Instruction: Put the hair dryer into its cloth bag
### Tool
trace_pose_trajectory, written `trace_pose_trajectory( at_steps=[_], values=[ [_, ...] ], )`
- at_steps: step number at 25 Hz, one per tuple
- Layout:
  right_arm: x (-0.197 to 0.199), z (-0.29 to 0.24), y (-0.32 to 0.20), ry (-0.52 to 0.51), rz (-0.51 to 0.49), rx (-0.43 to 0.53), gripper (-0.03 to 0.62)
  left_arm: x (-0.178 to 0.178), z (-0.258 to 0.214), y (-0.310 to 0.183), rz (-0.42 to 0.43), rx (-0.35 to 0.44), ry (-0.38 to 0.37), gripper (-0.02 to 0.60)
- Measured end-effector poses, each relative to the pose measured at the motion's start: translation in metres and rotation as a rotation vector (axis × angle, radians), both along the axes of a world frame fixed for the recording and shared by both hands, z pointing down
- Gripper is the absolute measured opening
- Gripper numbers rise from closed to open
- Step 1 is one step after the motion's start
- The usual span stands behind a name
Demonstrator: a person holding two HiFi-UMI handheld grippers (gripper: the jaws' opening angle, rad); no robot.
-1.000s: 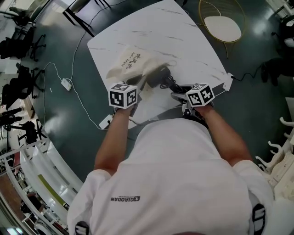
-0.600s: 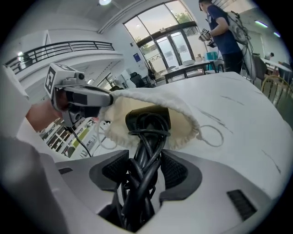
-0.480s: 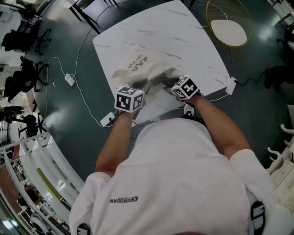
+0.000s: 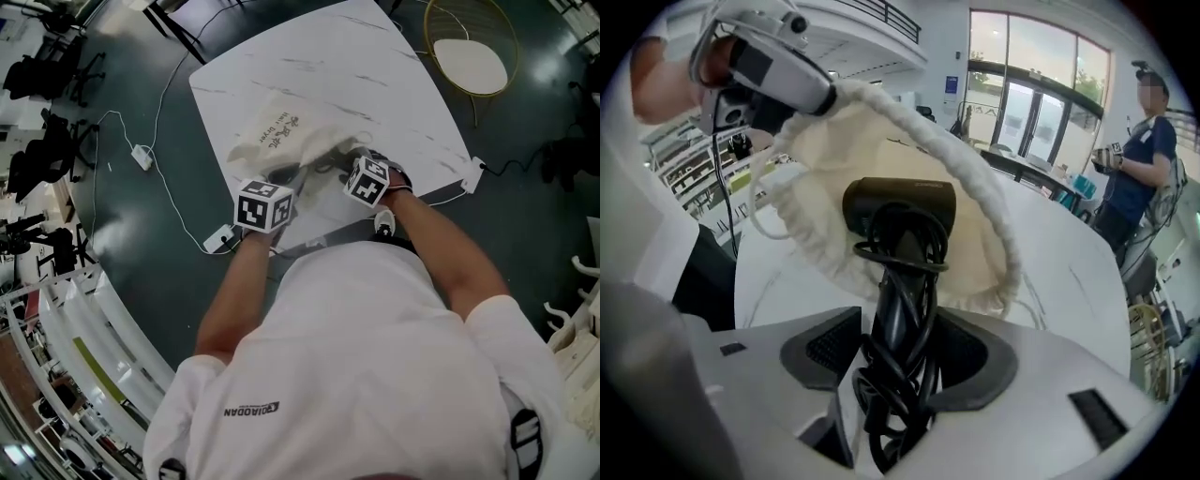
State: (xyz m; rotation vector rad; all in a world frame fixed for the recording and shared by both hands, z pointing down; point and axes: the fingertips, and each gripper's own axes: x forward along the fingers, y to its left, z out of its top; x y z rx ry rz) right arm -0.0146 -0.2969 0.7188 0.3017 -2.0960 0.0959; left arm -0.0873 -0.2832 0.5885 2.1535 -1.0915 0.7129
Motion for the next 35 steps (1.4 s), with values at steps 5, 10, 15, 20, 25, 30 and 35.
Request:
trace_pose_trajectory(
  at_steps=[5,10,15,20,25,30,35],
  values=[
    [0.003,-0.008,0.003,-0.001,-0.053,0.09,0.296,-0.001,0.0,0.0,-0.004,-0.002,0.003,0.058],
    [0.035,-0.029,0.012,-0.1,0.031,0.064,0.299,0.0,0.001,-0.001,0.0,-0.005,0.0,0.058],
    [0.077,-0.015,0.021,-0.081,0.124,0.013,0.252,0.002,0.001,-0.001,0.003,-0.003,-0.004,0.058],
    [0.078,0.002,0.014,-0.026,0.105,0.048,0.173,0.003,0.003,-0.005,0.002,-0.004,0.001,0.058],
    [0.076,-0.003,0.013,-0.057,0.13,0.023,0.17,0.0,0.001,-0.006,-0.027,-0.013,0.027,0.058],
    [0.074,-0.011,0.015,-0.111,0.168,-0.017,0.167,0.003,0.0,-0.004,-0.029,-0.014,0.036,0.058],
    [0.058,-0.021,0.015,-0.187,0.186,-0.042,0.164,0.011,0.003,-0.003,-0.03,-0.021,0.056,0.058]
  ],
)
